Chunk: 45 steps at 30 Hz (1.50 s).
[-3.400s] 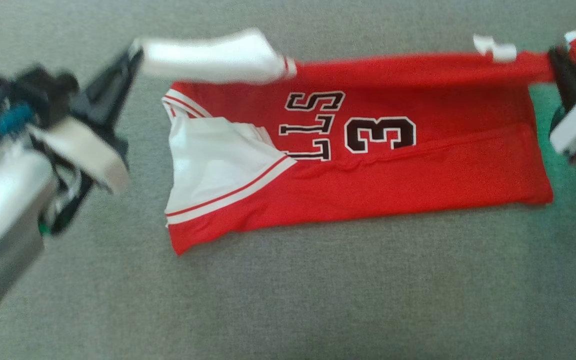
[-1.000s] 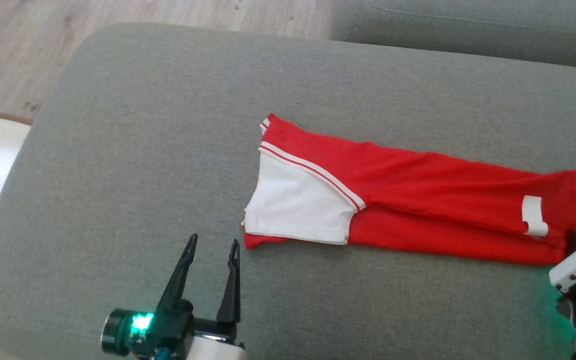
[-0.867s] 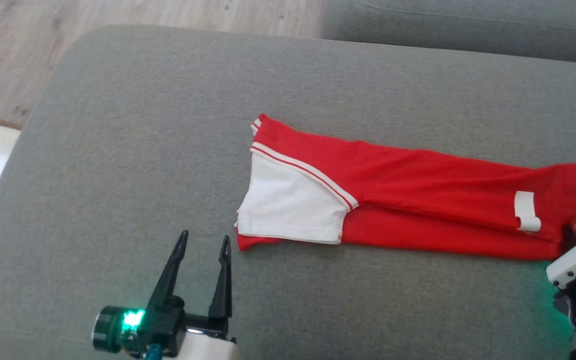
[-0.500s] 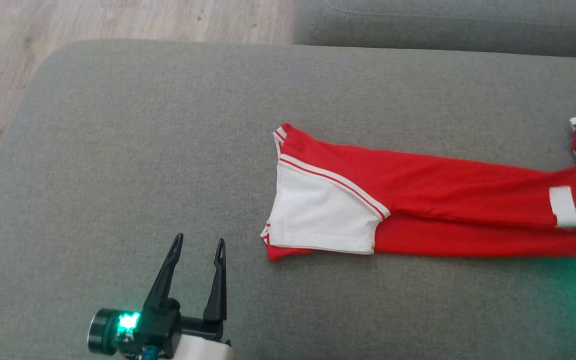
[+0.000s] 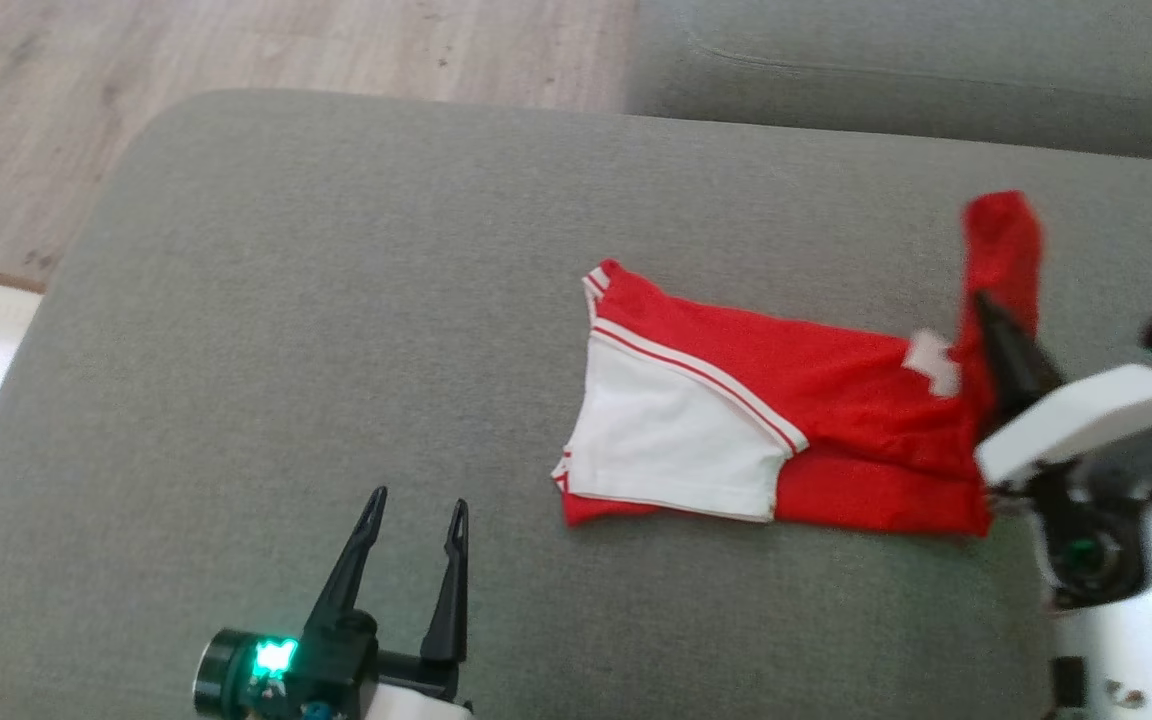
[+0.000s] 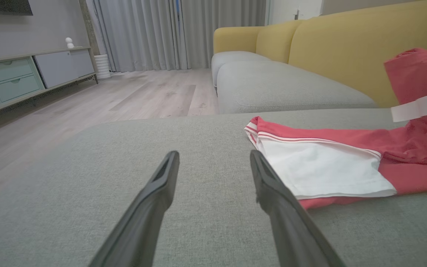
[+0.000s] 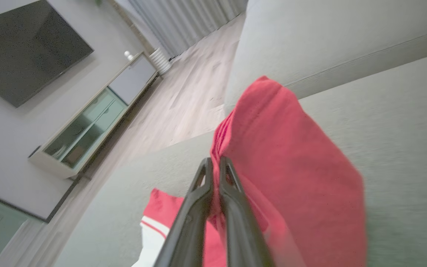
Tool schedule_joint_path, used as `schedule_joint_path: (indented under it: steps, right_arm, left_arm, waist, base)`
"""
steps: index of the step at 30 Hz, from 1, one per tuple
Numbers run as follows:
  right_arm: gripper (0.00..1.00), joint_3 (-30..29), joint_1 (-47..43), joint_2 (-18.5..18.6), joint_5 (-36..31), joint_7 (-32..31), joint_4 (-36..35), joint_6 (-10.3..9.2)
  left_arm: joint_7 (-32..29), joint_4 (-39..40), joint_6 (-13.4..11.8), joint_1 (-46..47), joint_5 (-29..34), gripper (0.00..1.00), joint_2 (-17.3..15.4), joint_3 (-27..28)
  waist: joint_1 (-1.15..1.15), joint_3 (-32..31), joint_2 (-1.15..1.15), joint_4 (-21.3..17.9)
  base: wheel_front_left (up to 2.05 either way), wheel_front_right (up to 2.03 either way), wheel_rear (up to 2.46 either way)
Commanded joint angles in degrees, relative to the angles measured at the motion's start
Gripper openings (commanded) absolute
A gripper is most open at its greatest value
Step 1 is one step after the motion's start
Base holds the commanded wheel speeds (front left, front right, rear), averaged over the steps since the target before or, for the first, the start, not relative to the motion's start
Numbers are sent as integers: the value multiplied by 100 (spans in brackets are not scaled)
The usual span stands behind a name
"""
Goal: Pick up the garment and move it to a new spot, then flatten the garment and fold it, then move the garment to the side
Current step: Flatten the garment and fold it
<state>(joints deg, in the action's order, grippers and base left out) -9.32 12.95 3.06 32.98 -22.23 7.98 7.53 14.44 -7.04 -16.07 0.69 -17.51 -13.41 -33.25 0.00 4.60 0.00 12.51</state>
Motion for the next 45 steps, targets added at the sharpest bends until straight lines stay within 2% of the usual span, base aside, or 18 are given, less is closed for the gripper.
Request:
schedule_joint_path:
  steps: [1,9,16,20,22,23,28,34,40,45]
  right_arm:
    - [0,398,254,-11,118,30,-195,-4]
    - [0,1960,752,-17,795,568,601,-4]
    - [0,2979,1351,-17,1214,1053,1681,-4]
    - [0,3366,1487,-18,1326,1184,2086,-4]
    - [78,3529,1519,-18,1426,1255,2200,-4]
    - [100,3590,1543,-18,1448,1339,2230,-4]
    - [100,3815,1614,-18,1410,1872,2073,-4]
    - [100,3684,1412,130,583,2622,1847,-4]
    - [100,3140,663,451,-235,3335,1574,-4]
    - [100,2527,-127,451,-691,3651,1156,-4]
  left_arm:
    - [56,132,20,127,77,100,32,230]
    - [56,29,139,158,117,100,175,232]
    - [56,-56,243,205,170,100,307,298]
    - [56,-81,279,202,192,100,364,359]
    - [56,-88,291,187,205,100,386,398]
    - [56,-89,292,172,211,100,396,423]
    - [56,-61,302,124,194,100,472,587]
    - [56,5,266,-21,18,100,550,911]
    - [56,95,217,-234,-4,100,539,1120]
    - [56,209,225,-352,129,100,492,1134]
  waist:
    - [0,-17,0,138]
    - [0,64,0,570]
    - [0,196,0,940]
    - [0,242,0,1016]
    - [0,247,0,1008]
    - [0,244,0,989]
    - [0,137,0,740]
    - [0,-149,0,336]
    - [0,-586,0,-137]
    - [0,-773,0,-411]
  base:
    - [0,0,0]
    - [0,0,0]
    - [0,0,0]
    - [0,0,0]
    - [0,0,0]
    - [0,0,0]
    - [0,0,0]
    - [0,0,0]
    - [0,0,0]
    - [0,0,0]
